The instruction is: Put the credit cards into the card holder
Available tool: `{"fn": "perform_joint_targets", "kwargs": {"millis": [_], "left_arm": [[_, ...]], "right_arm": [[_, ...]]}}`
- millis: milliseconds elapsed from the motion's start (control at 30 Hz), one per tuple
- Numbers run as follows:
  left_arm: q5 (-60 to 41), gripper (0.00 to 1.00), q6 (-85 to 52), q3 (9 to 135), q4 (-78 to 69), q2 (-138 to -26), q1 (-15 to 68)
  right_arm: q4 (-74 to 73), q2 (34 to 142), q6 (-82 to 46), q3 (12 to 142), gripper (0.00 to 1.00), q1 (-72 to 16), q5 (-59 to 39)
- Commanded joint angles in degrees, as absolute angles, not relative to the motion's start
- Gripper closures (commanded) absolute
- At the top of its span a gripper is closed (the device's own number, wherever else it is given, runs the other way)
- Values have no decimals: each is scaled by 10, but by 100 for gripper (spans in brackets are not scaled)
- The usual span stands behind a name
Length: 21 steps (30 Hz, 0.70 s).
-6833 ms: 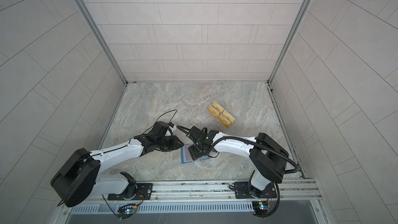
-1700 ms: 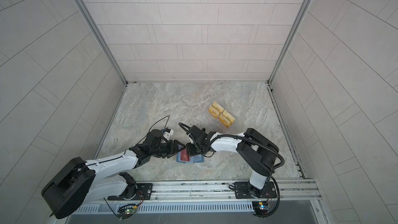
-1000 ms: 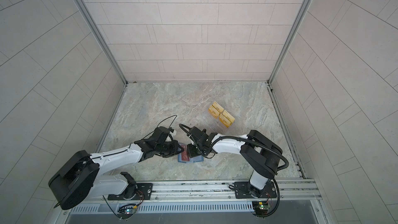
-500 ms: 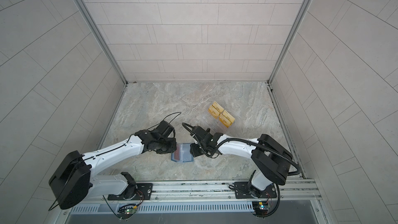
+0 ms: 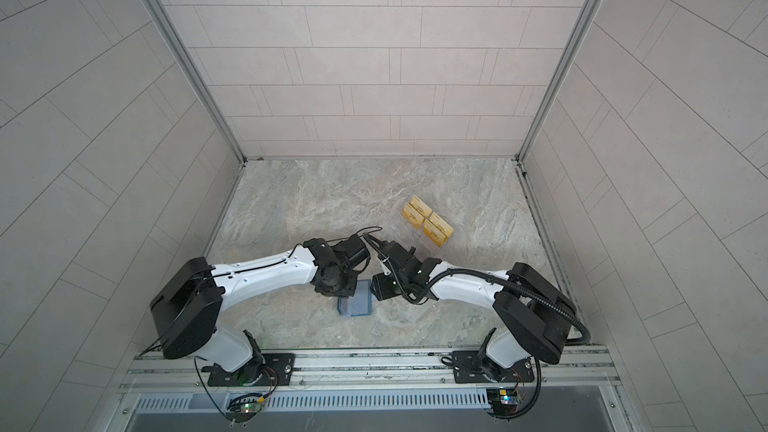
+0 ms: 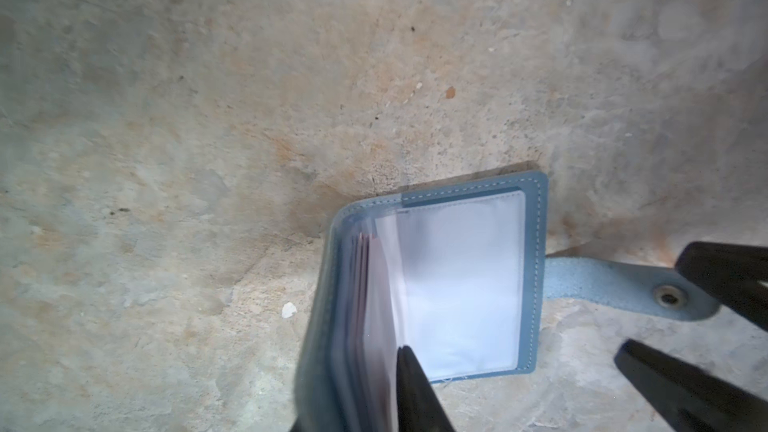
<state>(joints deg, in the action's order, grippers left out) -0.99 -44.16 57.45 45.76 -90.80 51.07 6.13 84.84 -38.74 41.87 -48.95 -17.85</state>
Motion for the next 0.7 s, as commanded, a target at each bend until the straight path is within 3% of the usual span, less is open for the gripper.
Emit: {"fn": "perform_joint_targets", "kwargs": {"millis": [0,200,667], "left_arm": [[-13,55,-449,598,476,-911,514],[-59,43,-469,612,442,-897,531],[-182,41,-478,514,231,-900,536]], "right_arm": [[38,844,-382,408,54,-485,-186],[-22,850,-406,364,54,-459,-222],[21,763,-413,328,52,-410,-222]]}}
